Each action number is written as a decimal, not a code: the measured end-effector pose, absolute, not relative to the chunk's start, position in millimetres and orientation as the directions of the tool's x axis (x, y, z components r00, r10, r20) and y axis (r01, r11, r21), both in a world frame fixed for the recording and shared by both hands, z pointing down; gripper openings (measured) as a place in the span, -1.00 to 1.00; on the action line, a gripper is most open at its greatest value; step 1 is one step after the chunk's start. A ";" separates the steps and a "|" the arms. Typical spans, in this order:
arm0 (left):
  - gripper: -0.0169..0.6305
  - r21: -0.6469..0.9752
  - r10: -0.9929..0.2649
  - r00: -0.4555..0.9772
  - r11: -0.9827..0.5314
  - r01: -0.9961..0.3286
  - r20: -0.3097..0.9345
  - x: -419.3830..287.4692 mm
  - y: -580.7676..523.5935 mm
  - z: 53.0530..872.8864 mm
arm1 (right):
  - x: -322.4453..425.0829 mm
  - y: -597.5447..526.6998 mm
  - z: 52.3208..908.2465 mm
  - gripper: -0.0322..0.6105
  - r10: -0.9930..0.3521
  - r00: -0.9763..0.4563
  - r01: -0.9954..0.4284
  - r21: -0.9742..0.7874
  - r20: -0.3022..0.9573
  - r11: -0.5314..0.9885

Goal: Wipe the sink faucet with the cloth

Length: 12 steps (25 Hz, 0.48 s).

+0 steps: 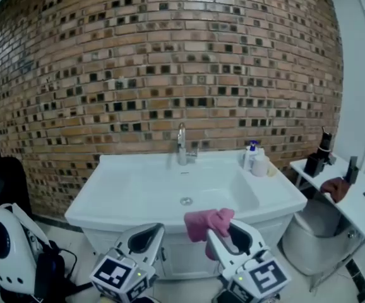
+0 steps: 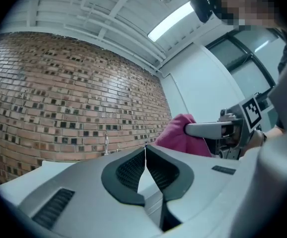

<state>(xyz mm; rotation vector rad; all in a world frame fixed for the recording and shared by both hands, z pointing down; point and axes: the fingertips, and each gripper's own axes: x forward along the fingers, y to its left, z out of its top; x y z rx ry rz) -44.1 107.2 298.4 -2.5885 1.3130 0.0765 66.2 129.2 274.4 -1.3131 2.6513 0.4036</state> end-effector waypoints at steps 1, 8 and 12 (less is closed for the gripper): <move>-0.91 -0.178 -0.790 0.595 -0.571 -0.801 -0.147 -44.0 101.3 297.6 | 64.8 122.6 274.9 -0.47 -0.754 -0.605 -0.796 0.170 -0.254 0.581; -0.91 -0.186 -0.797 0.588 -0.562 -0.806 -0.142 -45.5 52.5 289.7 | 58.2 79.9 273.8 -0.47 -0.752 -0.617 -0.787 0.177 -0.232 0.591; -0.91 -0.180 -0.803 0.580 -0.555 -0.812 -0.138 -45.1 28.0 284.6 | 59.3 58.4 269.8 -0.47 -0.749 -0.624 -0.782 0.187 -0.225 0.595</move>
